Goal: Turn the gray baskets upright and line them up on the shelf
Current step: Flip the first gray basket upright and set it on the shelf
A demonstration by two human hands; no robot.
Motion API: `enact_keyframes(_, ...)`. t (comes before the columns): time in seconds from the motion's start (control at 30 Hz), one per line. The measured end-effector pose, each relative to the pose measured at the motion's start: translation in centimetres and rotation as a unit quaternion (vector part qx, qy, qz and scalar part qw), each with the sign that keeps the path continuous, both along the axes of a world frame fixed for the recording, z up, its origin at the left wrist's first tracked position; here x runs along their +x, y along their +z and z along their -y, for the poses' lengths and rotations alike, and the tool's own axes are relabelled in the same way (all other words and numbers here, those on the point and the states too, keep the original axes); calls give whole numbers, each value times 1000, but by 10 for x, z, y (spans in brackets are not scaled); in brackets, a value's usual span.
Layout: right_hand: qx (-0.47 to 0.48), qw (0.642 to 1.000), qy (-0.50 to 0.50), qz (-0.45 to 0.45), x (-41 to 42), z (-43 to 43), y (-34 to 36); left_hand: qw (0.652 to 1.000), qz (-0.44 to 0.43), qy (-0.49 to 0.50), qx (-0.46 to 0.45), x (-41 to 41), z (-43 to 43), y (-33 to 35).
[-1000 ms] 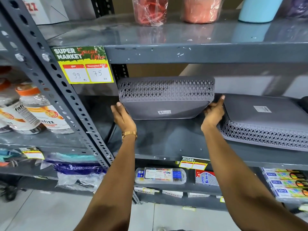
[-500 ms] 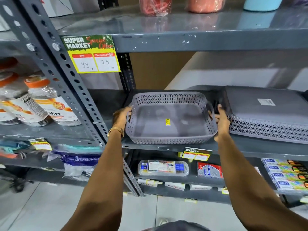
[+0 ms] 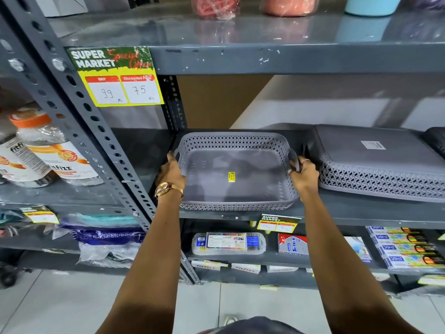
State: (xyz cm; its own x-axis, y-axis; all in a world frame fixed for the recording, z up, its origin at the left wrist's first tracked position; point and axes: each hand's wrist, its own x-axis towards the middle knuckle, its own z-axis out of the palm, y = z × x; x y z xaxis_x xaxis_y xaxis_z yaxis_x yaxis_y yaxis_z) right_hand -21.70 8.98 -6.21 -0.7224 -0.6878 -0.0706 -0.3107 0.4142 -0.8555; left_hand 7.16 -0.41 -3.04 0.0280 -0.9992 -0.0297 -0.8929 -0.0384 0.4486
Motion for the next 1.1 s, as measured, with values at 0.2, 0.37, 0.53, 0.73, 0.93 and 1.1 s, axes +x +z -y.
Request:
enact_keyframes(0.2, 37, 998, -13, -49, 7, -8, -1, 1000, 9, -13, -13, 5, -1, -7)
enact_keyframes(0.37, 52, 996, -11, -65, 10, -6, 2, 1000, 11, -21, -17, 4, 7, -6)
enact_keyframes(0.53, 85, 991, 2, -108, 10, 2, 9, 1000, 13, -14, -7, -1, 12, -1)
enact_keyframes(0.73, 120, 983, 2, -136, 7, 9, 9, 1000, 18, -9, 8, -4, 17, 1)
enact_keyframes(0.93, 112, 989, 28, -97, -5, 7, 20, 991, 126, -17, -45, -32, 15, 6)
enact_keyframes(1.1, 63, 992, 25, -104, -33, 2, 39, 983, 103, -115, -98, -113, -10, 20)
